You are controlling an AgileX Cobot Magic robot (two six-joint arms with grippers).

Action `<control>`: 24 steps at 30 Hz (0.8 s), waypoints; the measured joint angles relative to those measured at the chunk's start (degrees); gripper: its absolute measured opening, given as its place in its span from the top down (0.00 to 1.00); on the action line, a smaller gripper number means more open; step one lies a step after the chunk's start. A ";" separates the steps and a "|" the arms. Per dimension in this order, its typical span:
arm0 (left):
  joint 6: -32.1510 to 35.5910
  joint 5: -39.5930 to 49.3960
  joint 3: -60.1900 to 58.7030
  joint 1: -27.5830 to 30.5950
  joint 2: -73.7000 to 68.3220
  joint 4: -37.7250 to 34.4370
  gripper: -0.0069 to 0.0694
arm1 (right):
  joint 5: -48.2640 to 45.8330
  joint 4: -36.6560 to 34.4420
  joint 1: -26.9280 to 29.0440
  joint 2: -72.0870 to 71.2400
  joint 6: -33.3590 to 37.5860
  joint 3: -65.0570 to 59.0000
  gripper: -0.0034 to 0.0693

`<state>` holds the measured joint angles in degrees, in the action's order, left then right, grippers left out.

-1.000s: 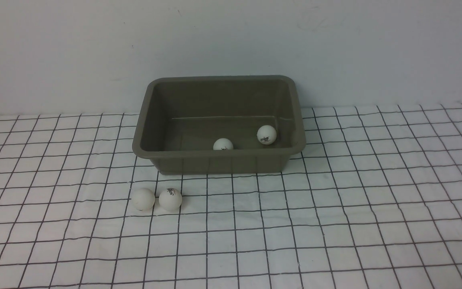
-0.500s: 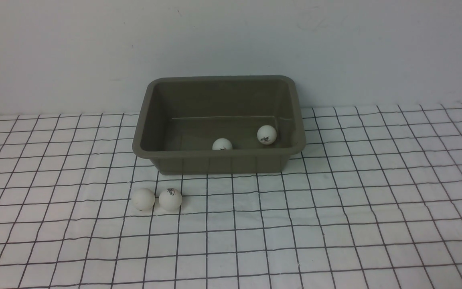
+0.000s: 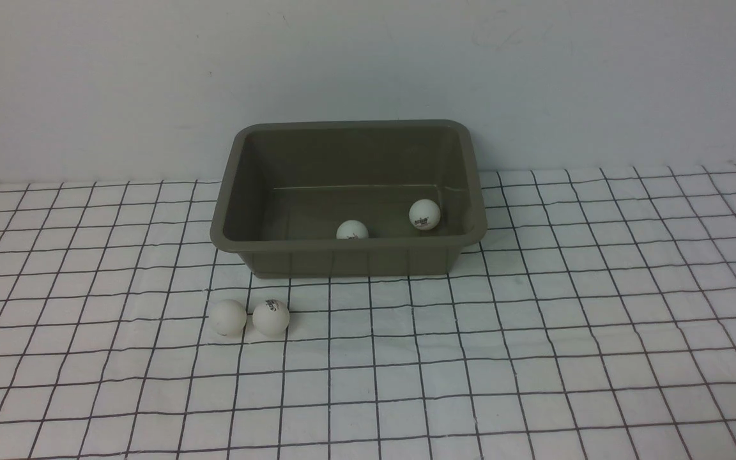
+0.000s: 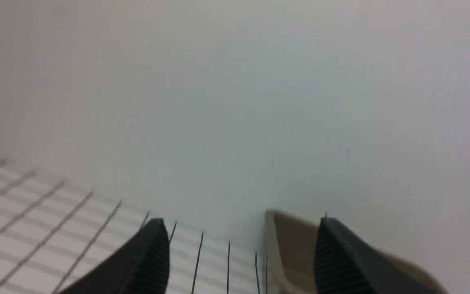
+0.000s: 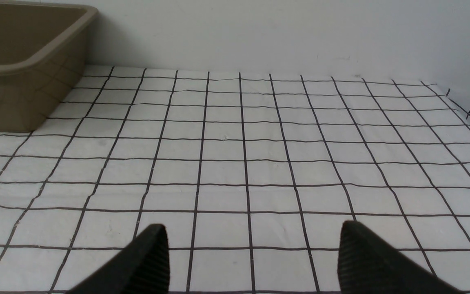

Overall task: Put the table tennis balls into the box on the white checkered tablecloth.
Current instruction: 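Reach for and grasp a ping pong ball on the table beside the basket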

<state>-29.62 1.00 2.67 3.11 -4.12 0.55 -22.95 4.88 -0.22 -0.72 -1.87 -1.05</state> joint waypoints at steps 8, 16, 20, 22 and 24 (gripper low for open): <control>4.72 21.96 17.56 -10.85 -15.93 4.67 0.34 | 0.00 0.00 0.00 0.00 0.00 0.00 0.26; 19.00 24.11 23.19 -19.79 -28.79 4.77 0.31 | 0.00 0.00 0.00 0.00 0.00 0.00 0.26; 24.80 22.83 23.34 -20.39 -35.29 5.08 0.25 | 0.00 0.00 0.00 0.00 0.00 0.00 0.26; 27.58 21.37 23.34 -20.39 -38.03 5.34 0.23 | 0.00 0.00 0.00 0.00 0.00 0.00 0.26; 31.01 19.37 23.55 -20.39 -42.51 5.47 0.21 | 0.00 0.00 0.00 0.00 0.00 0.00 0.26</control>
<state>1.39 20.38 26.22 -17.28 -46.62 6.03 -22.95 4.88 -0.22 -0.72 -1.87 -1.05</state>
